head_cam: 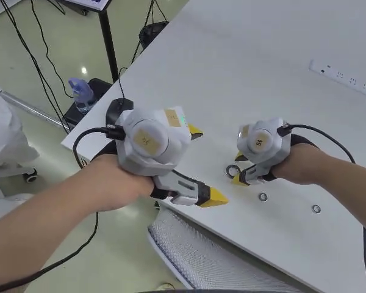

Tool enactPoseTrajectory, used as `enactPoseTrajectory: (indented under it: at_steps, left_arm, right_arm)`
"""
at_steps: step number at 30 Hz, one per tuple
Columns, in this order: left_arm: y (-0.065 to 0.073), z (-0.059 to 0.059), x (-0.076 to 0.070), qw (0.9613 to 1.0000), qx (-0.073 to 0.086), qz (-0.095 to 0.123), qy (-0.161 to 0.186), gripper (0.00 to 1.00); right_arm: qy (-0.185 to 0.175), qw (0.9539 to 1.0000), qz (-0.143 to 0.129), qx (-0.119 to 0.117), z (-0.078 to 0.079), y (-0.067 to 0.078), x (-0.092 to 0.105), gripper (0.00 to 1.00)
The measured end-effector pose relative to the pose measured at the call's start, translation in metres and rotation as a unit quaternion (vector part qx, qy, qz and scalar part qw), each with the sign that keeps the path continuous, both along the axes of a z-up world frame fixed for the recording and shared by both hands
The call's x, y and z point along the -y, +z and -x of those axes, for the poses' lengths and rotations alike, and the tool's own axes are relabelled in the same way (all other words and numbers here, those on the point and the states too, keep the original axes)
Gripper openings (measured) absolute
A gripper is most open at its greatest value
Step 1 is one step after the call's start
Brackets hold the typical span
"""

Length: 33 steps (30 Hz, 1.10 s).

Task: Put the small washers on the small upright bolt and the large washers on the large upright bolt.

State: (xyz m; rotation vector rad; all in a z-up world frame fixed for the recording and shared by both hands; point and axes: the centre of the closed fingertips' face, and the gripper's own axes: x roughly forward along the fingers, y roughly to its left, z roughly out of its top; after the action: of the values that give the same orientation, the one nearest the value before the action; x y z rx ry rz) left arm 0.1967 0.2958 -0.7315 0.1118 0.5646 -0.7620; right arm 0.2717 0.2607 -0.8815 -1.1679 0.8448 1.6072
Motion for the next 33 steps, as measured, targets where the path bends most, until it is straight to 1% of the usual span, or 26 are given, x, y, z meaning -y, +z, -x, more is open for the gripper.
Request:
enactPoseTrajectory:
  at_steps: [4, 6, 10, 17, 21, 29, 32, 33]
  left_arm:
    - [0.0003, 0.0002, 0.0000, 1.0000, 0.001, 0.000, -0.001, 0.78]
    - [-0.0004, 0.0007, -0.0005, 1.0000, -0.001, -0.001, 0.000, 0.78]
    - [-0.0003, 0.0008, -0.0011, 1.0000, 0.000, -0.001, 0.000, 0.78]
    - [0.0010, 0.0007, -0.0015, 1.0000, 0.002, -0.001, 0.003, 0.78]
    - [0.0005, 0.0020, -0.0006, 1.0000, 0.002, -0.001, 0.003, 0.77]
    - [-0.0007, 0.0058, -0.0005, 1.0000, 0.000, -0.003, 0.004, 0.77]
    - [-0.0010, 0.0073, -0.0007, 1.0000, 0.000, -0.004, 0.005, 0.77]
    - [-0.0010, 0.0075, -0.0007, 1.0000, 0.000, -0.004, 0.005, 0.77]
  right_arm:
    - [-0.001, 1.0000, -0.001, 0.001, -0.0001, 0.0006, -0.0003, 0.34]
    - [0.006, 1.0000, 0.001, 0.005, 0.0005, 0.0004, 0.0005, 0.34]
    - [0.008, 0.9999, 0.003, 0.006, 0.0030, 0.0003, 0.0012, 0.32]
    - [0.010, 0.9998, 0.014, 0.010, 0.0041, 0.0005, 0.0020, 0.30]
    - [0.006, 0.9997, 0.021, 0.010, 0.0039, 0.0008, 0.0021, 0.30]
    - [0.001, 0.9997, 0.024, 0.012, 0.0027, 0.0006, 0.0020, 0.29]
    - [-0.001, 0.9997, 0.022, 0.010, 0.0021, 0.0006, 0.0022, 0.28]
    - [-0.005, 0.9998, 0.018, 0.012, 0.0009, 0.0008, 0.0015, 0.27]
